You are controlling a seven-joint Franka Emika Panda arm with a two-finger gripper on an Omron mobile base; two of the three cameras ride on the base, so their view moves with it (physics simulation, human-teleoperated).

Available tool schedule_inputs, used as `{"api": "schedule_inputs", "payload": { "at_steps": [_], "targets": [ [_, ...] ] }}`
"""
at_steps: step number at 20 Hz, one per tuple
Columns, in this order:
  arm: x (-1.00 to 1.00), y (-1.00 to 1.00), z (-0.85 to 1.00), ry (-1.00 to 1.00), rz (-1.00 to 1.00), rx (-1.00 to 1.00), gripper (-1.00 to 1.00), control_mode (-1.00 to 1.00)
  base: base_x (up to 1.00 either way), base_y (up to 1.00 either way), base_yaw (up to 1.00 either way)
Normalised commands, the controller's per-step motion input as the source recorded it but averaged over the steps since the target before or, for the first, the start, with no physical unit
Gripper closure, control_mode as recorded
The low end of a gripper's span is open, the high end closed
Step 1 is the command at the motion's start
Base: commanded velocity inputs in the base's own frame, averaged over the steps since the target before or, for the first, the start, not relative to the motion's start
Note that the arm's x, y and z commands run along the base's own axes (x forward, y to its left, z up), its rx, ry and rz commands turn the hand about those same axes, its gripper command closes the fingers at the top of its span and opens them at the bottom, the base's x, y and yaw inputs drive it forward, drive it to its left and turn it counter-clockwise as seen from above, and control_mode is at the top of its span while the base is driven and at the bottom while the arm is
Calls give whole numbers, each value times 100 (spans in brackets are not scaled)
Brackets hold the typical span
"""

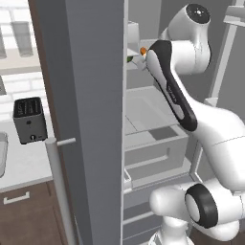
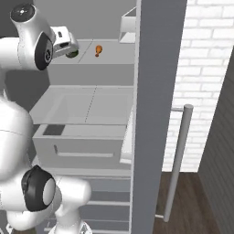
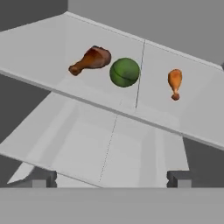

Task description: Place one avocado and one chicken drumstick in each tupperware on the nearby counter, to pack two identical lunches.

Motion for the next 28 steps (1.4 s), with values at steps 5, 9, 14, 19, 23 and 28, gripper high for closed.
{"api": "schedule_inputs", "payload": {
  "at_steps": [5, 9, 14, 19, 23, 28],
  "targets": [
    [100, 22, -9, -2, 0, 11, -100, -100, 0, 0, 0],
    [100, 49, -2, 0, -5, 8, -100, -100, 0, 0, 0],
    [91, 24, -12, 1, -2, 2, -100, -100, 0, 0, 0],
    [61, 0, -21, 5, 0, 0, -100, -100, 0, 0, 0],
    [60, 1, -8, 4, -1, 0, -100, -100, 0, 0, 0],
    [34, 6, -16, 4, -1, 0, 100, -100, 0, 0, 0]
  ]
}}
